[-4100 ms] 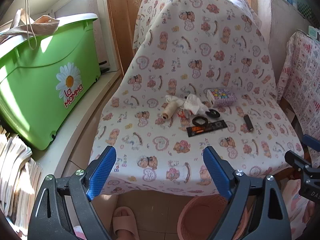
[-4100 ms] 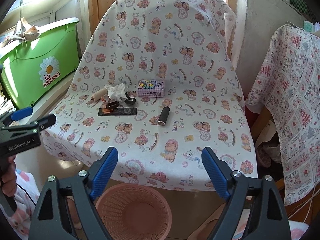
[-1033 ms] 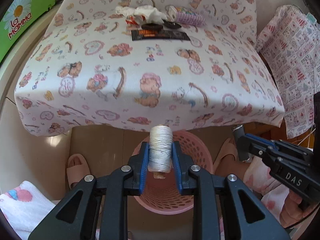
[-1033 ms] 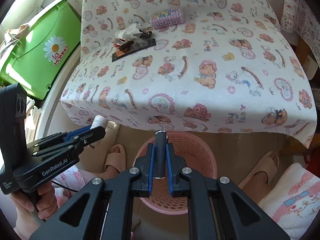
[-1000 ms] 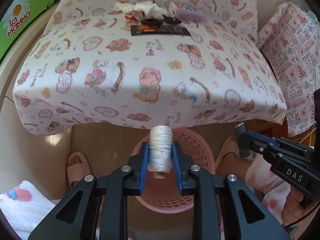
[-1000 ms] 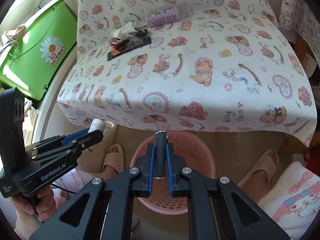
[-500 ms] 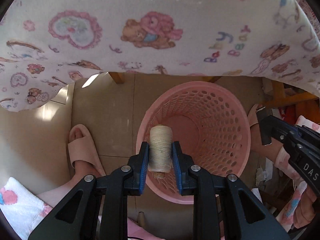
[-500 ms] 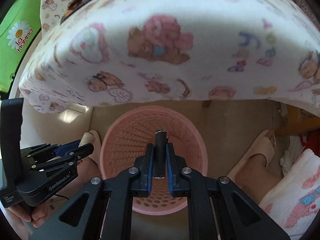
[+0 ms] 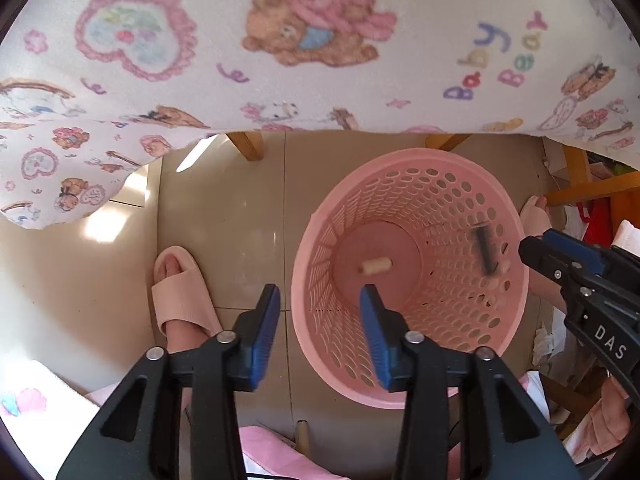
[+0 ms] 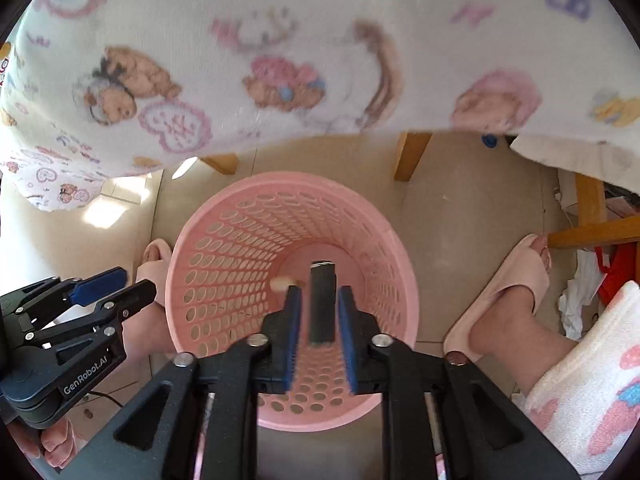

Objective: Collect trash
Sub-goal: 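Open both tools to drop the spool and cylinder into the wastebasket, then raise both tools back toward the remaining items on the chair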

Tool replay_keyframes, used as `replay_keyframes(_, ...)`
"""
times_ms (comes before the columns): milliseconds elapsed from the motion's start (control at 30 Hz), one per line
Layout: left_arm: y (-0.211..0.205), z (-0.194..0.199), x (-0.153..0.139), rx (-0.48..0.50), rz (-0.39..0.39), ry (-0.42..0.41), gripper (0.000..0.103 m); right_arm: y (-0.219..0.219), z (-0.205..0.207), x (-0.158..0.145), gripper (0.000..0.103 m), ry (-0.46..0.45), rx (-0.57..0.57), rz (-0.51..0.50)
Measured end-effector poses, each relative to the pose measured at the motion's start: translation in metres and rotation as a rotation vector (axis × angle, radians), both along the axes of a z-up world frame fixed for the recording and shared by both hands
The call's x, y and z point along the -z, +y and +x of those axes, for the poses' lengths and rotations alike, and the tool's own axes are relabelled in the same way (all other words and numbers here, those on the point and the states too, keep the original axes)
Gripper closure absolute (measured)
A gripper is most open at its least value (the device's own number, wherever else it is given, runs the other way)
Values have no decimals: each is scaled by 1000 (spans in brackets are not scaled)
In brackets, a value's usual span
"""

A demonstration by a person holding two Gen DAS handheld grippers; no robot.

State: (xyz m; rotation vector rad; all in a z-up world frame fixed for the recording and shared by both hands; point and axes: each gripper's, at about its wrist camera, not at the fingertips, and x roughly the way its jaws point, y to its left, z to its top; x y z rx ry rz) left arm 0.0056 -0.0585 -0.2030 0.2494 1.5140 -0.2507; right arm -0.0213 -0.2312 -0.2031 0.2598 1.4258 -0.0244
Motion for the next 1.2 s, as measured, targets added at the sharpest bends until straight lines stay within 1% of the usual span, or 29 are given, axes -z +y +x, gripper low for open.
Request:
replay_keyframes(33,1,2,-1,-3,3,-6,57,-2,0,-2,57,-10,3,-7)
replay_keyframes(100,2,4,-7,-6,10,-30,55,-2,0,-8,50,-31,6,-20)
replay_keyframes(200,4,7,-21,-17,22,-81,46,-3,0,-19,50,-54,7,-25)
replay_keyframes(233,5,8,-27,-22,28,-99,41,-4,1,-25,50,-63,11,-24)
replay_keyframes(267,6,10,-33,-30,39,-125,35,-7,1,-28,50,-73,16,-14)
replay_keyframes(333,11,12,-51,-46,51,-196,29,-10,0,-35,50,-89,23,-2)
replay_keyframes(400,13,12,-69,-45,42,-251,28,-9,-1,-45,50,-111,21,-18)
replay_keyframes(433,15,13,-77,-45,33,-272,26,-7,-2,-50,50,-127,16,-24)
replay_keyframes(533,21,12,-100,-63,-11,-330,19,-1,-3,-68,50,-173,-8,-42)
replay_keyframes(567,23,13,-107,-67,-20,-346,16,0,-3,-74,50,-190,-14,-43)
replay_keyframes(633,24,14,-118,-47,2,-378,9,1,-5,-88,48,-229,-23,-42)
replay_keyframes(700,28,13,-129,-38,14,-423,9,2,-7,-102,45,-276,-29,-37)
replay_keyframes(800,35,14,-146,-56,-33,-453,8,6,-12,-121,43,-346,-48,-42)
replay_keyframes(900,41,11,-162,-95,-61,-513,7,9,-16,-137,43,-407,-67,-89)
replay_keyframes(967,45,8,-171,-102,-82,-556,6,8,-18,-147,42,-438,-57,-93)
replay_keyframes(1033,48,8,-181,-100,-116,-591,4,2,-18,-155,42,-457,-35,-74)
replay_keyframes(1067,50,8,-185,-112,-112,-612,4,-1,-17,-158,42,-469,-22,-68)
replay_keyframes(1133,55,6,-193,-142,-104,-685,4,-6,-16,-166,42,-491,-6,-75)
replay_keyframes(1200,61,3,-202,-149,-125,-749,1,-8,-17,-172,42,-514,-9,-91)
